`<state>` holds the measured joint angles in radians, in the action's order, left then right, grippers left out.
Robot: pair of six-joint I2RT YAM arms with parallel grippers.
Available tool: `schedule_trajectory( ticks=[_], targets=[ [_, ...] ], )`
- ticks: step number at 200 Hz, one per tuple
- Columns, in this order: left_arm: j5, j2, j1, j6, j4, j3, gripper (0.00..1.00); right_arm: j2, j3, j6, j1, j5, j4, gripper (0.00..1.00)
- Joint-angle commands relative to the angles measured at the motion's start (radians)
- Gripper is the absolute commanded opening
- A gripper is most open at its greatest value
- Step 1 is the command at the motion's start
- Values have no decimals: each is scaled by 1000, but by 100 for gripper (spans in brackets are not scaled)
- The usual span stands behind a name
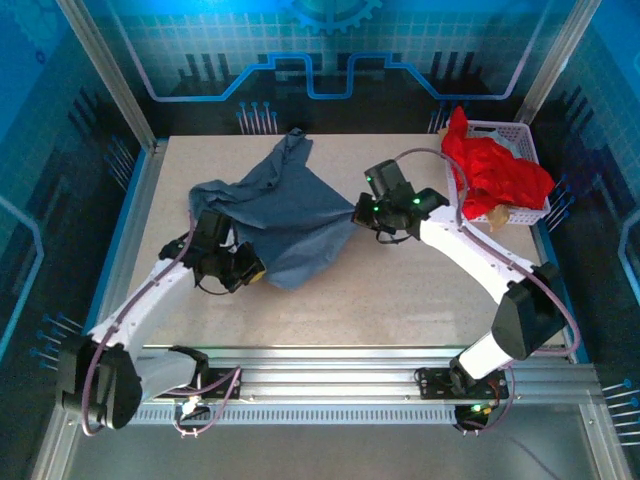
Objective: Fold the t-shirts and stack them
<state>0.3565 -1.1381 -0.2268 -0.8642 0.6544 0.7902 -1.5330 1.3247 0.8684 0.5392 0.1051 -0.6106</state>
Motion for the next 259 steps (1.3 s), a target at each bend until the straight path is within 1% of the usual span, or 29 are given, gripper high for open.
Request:
schedule_trajectory(
  ticks=[1,12,22,43,60,70,75,82,85,95,105,111,125,142,155,160,170,179,190,204,226,238,252,259],
  targets=[
    [124,16,-8,-42,13,-11,0,25,5,-63,-64,33,-47,0],
    [127,-20,-8,-41,-8,1,0,-2,16,-78,-100,25,-37,0],
    [131,-83,-10,-36,-41,16,0,-51,34,-96,-137,-17,-5,0],
    [157,-284,-22,-35,-161,55,0,-221,128,-141,-173,-73,14,0],
    [198,-464,-57,-40,-254,127,0,-372,228,-162,-194,-99,7,0],
    [211,-554,-84,-30,-269,198,6,-453,296,-169,-213,-117,-3,0],
    [218,-591,-94,-25,-269,232,13,-490,333,-173,-221,-128,-2,0],
    [217,-624,-106,-22,-262,278,26,-542,390,-175,-235,-143,-15,5],
    [213,-633,-110,-21,-258,296,31,-564,414,-176,-240,-152,-26,9],
    [192,-630,-113,-17,-239,337,42,-620,505,-180,-255,-162,-68,23],
    [132,-597,-111,2,-174,371,56,-644,570,-196,-260,-161,-96,36],
    [91,-571,-107,19,-134,383,58,-647,596,-202,-259,-157,-111,41],
    [5,-519,-84,57,-38,395,58,-624,610,-204,-259,-159,-128,50],
    [-39,-481,-33,83,37,369,56,-558,563,-195,-242,-111,-176,56],
    [-50,-457,16,96,62,333,54,-475,459,-164,-222,-93,-185,58],
    [-60,-448,33,101,73,320,53,-444,405,-145,-211,-92,-173,57],
    [-69,-437,68,113,77,296,52,-365,278,-93,-184,-104,-142,51],
    [-48,-433,92,119,56,280,51,-296,168,-30,-151,-126,-103,48],
    [-10,-445,99,130,32,283,50,-233,54,40,-95,-159,-57,44],
    [40,-475,70,130,26,305,53,-179,-60,151,-15,-175,-4,43],
    [66,-498,-46,91,13,317,57,-157,-230,312,31,-261,232,50],
    [60,-499,-101,45,-6,302,59,-183,-232,324,39,-251,256,51],
    [46,-498,-145,-7,-52,276,68,-213,-215,300,33,-234,277,51],
    [44,-505,-162,-33,-76,266,69,-233,-199,290,23,-233,266,51]
  ],
)
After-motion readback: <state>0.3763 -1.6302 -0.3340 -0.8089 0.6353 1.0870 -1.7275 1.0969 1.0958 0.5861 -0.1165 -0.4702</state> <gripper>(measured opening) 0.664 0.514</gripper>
